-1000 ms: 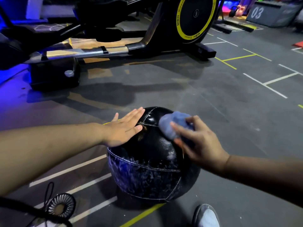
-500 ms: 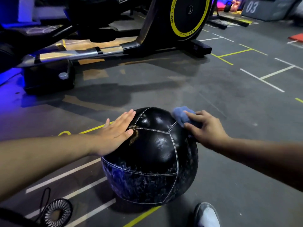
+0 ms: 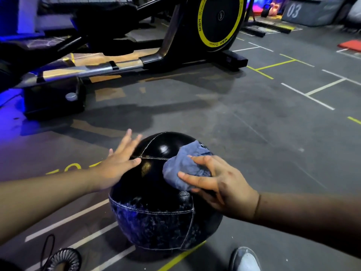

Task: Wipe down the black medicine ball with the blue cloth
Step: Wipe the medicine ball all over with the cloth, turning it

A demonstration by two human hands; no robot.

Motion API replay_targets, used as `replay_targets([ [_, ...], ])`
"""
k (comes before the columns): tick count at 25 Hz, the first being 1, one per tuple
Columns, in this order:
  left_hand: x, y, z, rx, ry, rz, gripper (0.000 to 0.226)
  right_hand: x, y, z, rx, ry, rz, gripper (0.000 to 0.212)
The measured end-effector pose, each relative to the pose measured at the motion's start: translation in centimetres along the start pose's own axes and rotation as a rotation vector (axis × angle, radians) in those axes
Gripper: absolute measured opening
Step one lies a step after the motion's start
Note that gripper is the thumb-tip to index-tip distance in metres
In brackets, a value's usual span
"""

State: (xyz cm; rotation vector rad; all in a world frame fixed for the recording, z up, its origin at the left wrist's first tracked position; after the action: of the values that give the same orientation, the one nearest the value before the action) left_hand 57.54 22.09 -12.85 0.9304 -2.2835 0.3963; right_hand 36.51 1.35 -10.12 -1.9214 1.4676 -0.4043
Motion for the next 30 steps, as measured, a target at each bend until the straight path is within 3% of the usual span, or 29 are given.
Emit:
replay_targets([
  [3,3.1,-1.6,0.2,0.233,0.128,0.019,0.07,-0.5,-1.4,0.6,-0.054,0.051,-0.051,0.036],
  [7,3.2,-2.8,1.3,0.169,0.024,0.059,0.055,-2.7,-4.5,2.3,-0.07,-0.034,-0.055,0.036],
  [9,1.6,-3.1,1.3,0.151,-0.073,0.075,0.052,-2.0,-6.4,2.8,-0.072,-0.16,0.032,0.038],
  [11,0.9,-2.7,0.7,0.178,-0.035,0.05,0.061,1.9,-7.9,3.6,0.017,-0.178,0.319,0.039],
  [14,0.8,-1.4,0.5,0.215,-0.004,0.05,0.069,8.7,-6.9,5.8,-0.02,-0.223,1.003,0.038],
  [16,0.6,-1.3,0.4,0.221,-0.03,0.062,0.067,9.8,-5.7,7.4,0.025,-0.329,1.18,0.037],
  [18,-0.1,-2.2,-0.1,0.209,-0.036,0.026,0.06,8.3,-6.2,7.8,0.134,-0.31,1.077,0.035],
  [21,-1.7,-3.4,-1.3,0.186,-0.044,-0.053,0.047,2.7,-6.4,6.4,0.229,-0.233,0.649,0.035],
  [24,-3.1,-3.9,-2.3,0.161,-0.105,-0.103,0.05,-3.9,-3.4,5.5,0.138,-0.114,0.113,0.045],
  [26,-3.2,-3.9,-2.5,0.165,-0.106,-0.123,0.049,-5.3,-2.2,5.1,0.081,-0.101,-0.071,0.046],
  [28,-3.0,-3.7,-2.2,0.179,-0.085,-0.134,0.047,-3.5,-3.4,4.9,0.083,-0.076,-0.105,0.042],
  [30,-2.4,-3.6,-1.7,0.189,-0.078,-0.133,0.045,0.9,-5.7,6.1,0.163,0.003,0.155,0.037],
])
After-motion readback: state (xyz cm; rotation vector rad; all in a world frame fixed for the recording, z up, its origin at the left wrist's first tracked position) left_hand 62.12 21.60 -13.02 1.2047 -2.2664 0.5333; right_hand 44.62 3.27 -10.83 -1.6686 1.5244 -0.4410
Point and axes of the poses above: each hand's wrist, its own y-axis away from the middle knuckle, its own z-axis out of the palm, x = y × z, the point moved 3 cm from there along -y, towards the middle knuckle, and after that the axes turned 14 degrees about x, right-handed, at the moved point
